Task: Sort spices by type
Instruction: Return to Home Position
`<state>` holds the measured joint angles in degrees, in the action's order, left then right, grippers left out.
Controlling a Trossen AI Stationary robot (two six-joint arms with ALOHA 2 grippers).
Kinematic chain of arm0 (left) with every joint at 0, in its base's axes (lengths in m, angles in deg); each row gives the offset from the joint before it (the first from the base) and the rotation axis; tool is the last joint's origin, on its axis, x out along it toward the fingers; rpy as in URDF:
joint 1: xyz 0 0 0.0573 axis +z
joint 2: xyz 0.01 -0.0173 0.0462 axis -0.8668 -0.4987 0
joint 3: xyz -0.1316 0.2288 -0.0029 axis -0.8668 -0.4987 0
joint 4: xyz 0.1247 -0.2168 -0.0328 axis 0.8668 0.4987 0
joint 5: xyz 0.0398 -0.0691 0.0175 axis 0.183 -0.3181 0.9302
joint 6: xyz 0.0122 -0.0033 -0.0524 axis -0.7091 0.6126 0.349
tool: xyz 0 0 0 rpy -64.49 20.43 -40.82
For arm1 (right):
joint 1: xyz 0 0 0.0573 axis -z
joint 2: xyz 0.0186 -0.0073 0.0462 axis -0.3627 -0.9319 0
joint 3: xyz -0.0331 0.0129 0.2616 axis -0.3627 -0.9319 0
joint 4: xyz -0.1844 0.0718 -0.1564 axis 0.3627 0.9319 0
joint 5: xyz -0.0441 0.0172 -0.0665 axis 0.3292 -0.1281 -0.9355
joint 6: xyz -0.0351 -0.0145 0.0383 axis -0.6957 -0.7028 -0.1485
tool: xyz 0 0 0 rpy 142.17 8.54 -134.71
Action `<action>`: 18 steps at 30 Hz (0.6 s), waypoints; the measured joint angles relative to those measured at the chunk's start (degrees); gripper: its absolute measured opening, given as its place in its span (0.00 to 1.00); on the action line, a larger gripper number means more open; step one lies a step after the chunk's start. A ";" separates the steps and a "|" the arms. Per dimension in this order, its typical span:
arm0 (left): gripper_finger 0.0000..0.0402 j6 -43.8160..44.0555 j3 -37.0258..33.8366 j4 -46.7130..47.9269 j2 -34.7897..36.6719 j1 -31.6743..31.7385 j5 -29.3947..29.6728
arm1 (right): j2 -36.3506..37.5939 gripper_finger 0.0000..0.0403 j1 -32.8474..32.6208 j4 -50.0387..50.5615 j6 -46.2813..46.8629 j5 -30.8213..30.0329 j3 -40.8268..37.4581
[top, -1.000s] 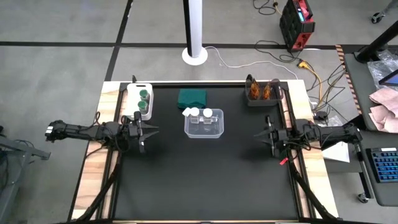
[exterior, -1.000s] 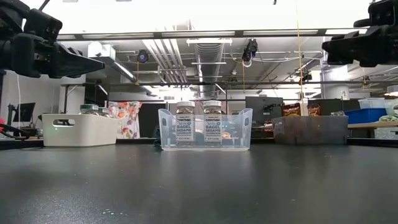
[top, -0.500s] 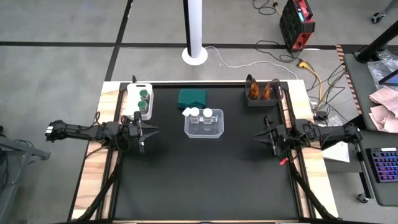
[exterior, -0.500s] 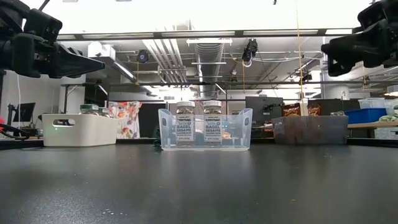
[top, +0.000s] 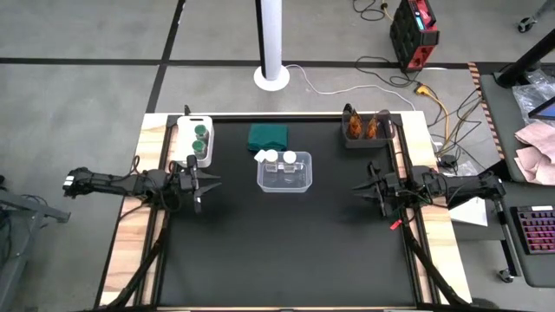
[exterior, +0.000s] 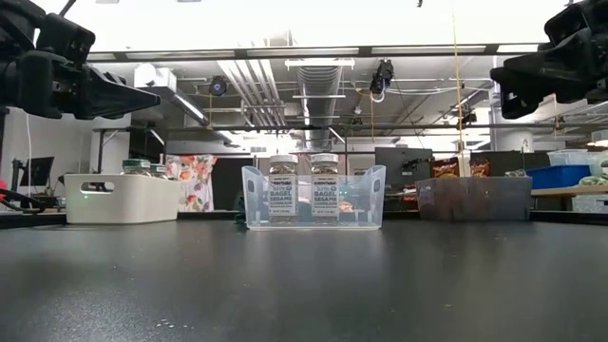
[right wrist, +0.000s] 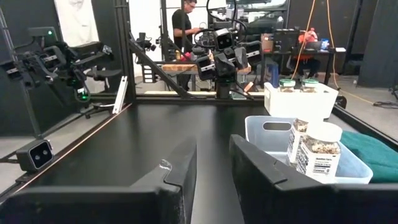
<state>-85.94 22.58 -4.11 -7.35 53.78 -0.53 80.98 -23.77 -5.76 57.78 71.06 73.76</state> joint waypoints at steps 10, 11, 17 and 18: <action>0.16 0.01 0.02 0.00 0.00 0.00 -0.01 | 0.00 0.16 0.00 -0.02 0.00 0.00 0.00; 0.16 0.01 0.01 0.00 0.00 0.00 -0.01 | 0.00 0.15 0.00 -0.02 0.04 0.00 0.00; 0.16 -0.01 0.00 0.00 0.00 0.00 -0.01 | 0.00 0.14 0.00 -0.02 0.00 0.00 0.00; 0.16 0.01 0.00 0.00 0.00 0.00 -0.01 | 0.00 0.14 0.00 -0.02 -0.10 0.00 0.00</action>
<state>-85.93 22.58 -4.11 -7.35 53.78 -0.54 80.98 -23.77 -5.78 57.68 71.06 73.76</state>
